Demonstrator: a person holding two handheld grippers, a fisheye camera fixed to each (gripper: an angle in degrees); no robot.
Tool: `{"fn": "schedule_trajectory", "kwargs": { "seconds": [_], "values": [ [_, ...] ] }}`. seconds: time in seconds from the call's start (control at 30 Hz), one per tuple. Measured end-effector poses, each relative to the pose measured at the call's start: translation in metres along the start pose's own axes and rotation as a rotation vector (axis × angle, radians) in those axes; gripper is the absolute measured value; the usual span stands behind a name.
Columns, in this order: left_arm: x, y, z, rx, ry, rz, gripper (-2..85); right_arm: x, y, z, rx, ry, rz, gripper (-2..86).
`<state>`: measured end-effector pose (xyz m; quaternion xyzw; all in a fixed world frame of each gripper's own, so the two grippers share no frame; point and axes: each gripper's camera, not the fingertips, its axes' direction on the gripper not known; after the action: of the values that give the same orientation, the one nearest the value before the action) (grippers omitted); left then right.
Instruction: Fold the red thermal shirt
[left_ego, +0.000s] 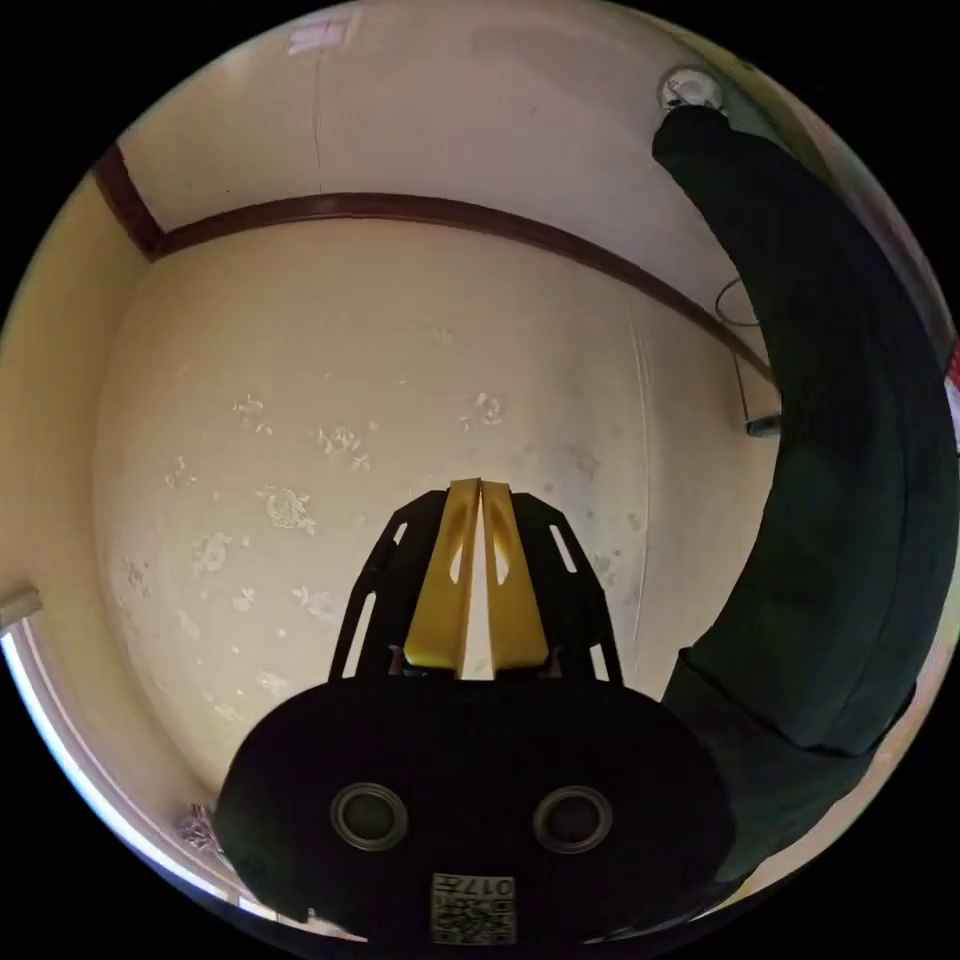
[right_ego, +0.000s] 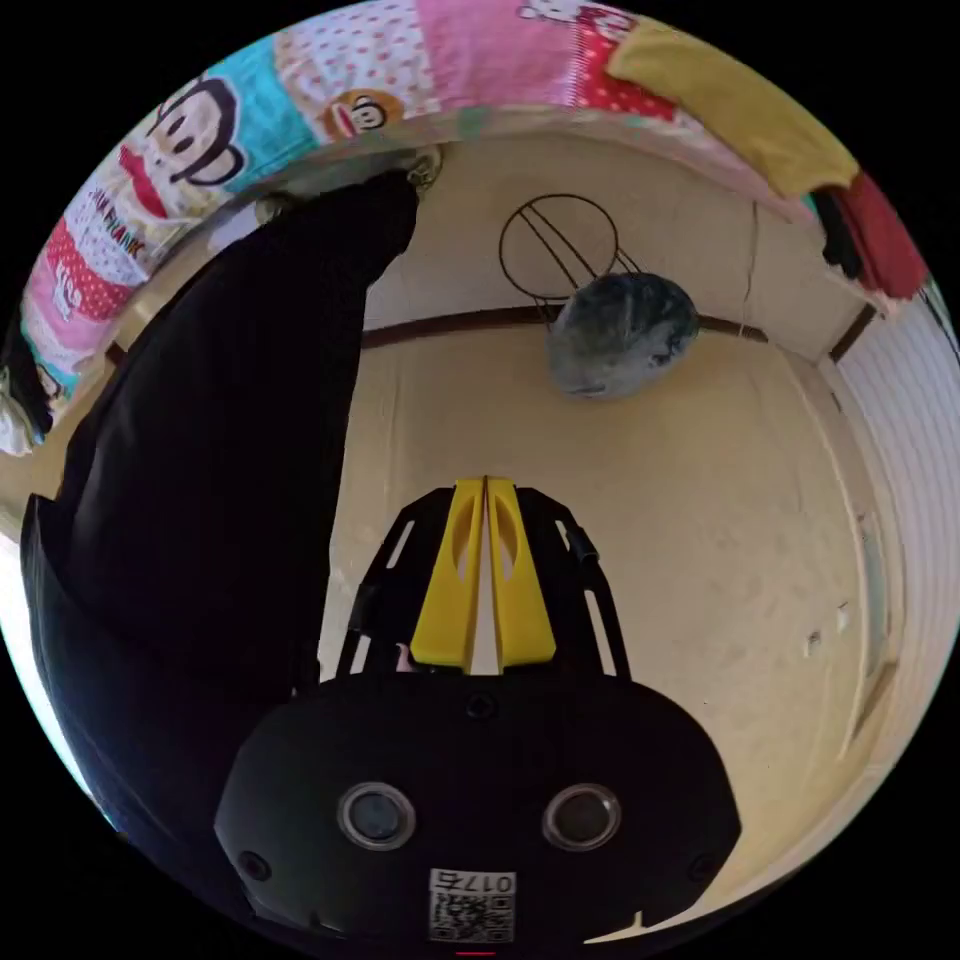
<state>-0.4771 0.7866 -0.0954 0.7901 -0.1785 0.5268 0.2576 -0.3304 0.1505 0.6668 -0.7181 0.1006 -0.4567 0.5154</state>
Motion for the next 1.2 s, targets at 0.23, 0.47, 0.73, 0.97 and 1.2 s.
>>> {"fn": "schedule_trajectory", "kwargs": {
  "seconds": [0.23, 0.47, 0.73, 0.97, 1.2],
  "values": [
    [0.066, -0.042, -0.115, 0.247, 0.070, 0.122, -1.0, 0.005, 0.003, 0.119, 0.023, -0.431, 0.217, 0.5],
    [0.168, -0.079, -0.193, 0.475, -0.065, 0.296, -1.0, 0.001, -0.018, 0.126, 0.161, -0.525, 0.229, 0.4],
    [0.146, -0.200, -0.121, 0.264, 0.079, 0.133, -1.0, 0.040, -0.083, 0.110, 0.289, -0.599, 0.127, 0.4],
    [0.127, -0.259, -0.081, 0.430, 0.361, -0.149, -1.0, 0.108, -0.141, 0.153, 0.291, -0.686, 0.105, 0.5],
    [0.235, -0.316, -0.157, 0.584, 0.041, -0.097, -1.0, 0.221, -0.176, 0.195, 0.394, -0.800, 0.182, 0.5]
  ]
}}
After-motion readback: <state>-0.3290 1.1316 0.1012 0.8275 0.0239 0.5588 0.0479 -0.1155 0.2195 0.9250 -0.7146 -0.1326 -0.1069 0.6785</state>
